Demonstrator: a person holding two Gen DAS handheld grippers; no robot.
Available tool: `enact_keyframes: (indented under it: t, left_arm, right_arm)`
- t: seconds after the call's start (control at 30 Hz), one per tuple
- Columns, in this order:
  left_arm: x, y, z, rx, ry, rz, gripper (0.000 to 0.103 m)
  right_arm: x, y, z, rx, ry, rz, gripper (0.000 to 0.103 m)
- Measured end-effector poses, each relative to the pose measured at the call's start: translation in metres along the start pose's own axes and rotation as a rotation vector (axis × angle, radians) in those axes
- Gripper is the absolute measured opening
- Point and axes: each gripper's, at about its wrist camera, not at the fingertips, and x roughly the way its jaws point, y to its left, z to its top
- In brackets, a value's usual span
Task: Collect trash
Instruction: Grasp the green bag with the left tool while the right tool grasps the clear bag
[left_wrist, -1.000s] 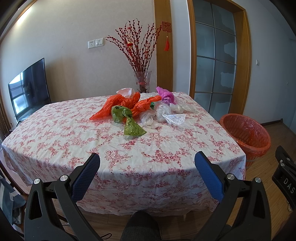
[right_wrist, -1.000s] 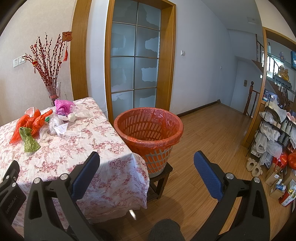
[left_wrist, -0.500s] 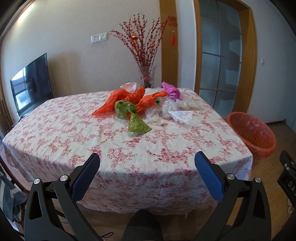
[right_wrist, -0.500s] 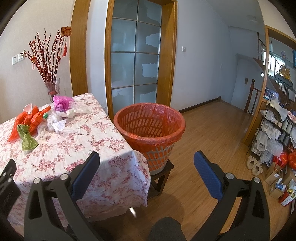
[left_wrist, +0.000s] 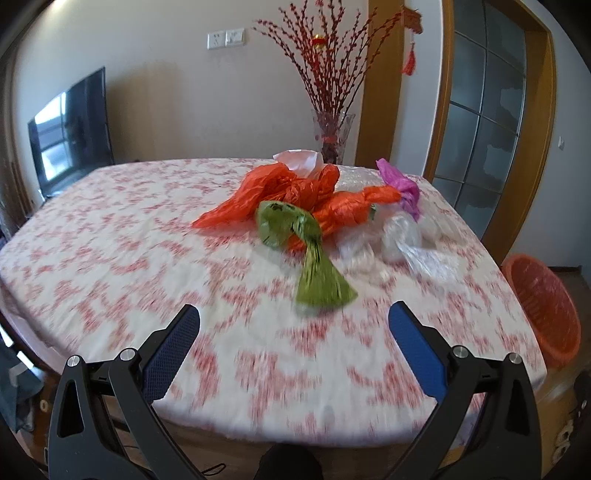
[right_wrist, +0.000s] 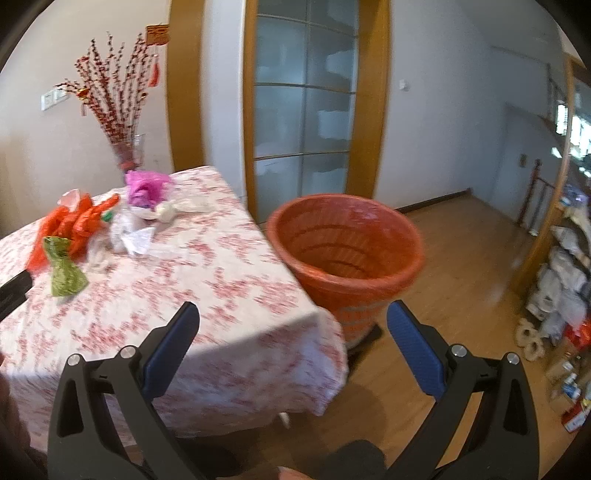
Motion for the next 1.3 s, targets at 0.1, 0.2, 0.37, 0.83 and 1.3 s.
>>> enact_keyframes:
  t: [0.1,0.2,0.37,0.83,1.3]
  left_arm:
    - [0.027,0.004,0.015,-0.018,0.032,-0.009,0.101]
    - [0.053,0.007,0.026,-0.041,0.080,-0.045,0.101]
    - [0.081,0.011,0.038,-0.078,0.074,-0.085,0.099]
    - [0.133,0.016,0.056,-0.121,0.197,-0.143,0.039]
    - [0.106,0.042,0.066,-0.061,0.113,-0.187,0.019]
  right_arm:
    - [0.011,0.008,0.008,-0.014,0.001,0.027,0.099]
    - [0.026,0.017,0.018,-0.017,0.002,0.066,0.099]
    - [0.053,0.033,0.032,-0.023,-0.007,0.092,0.099]
    - [0.096,0.072,0.050,-0.089,0.032,0.151,0.099]
    - [0.132,0.132,0.076,-0.076,0.120,0.392,0.093]
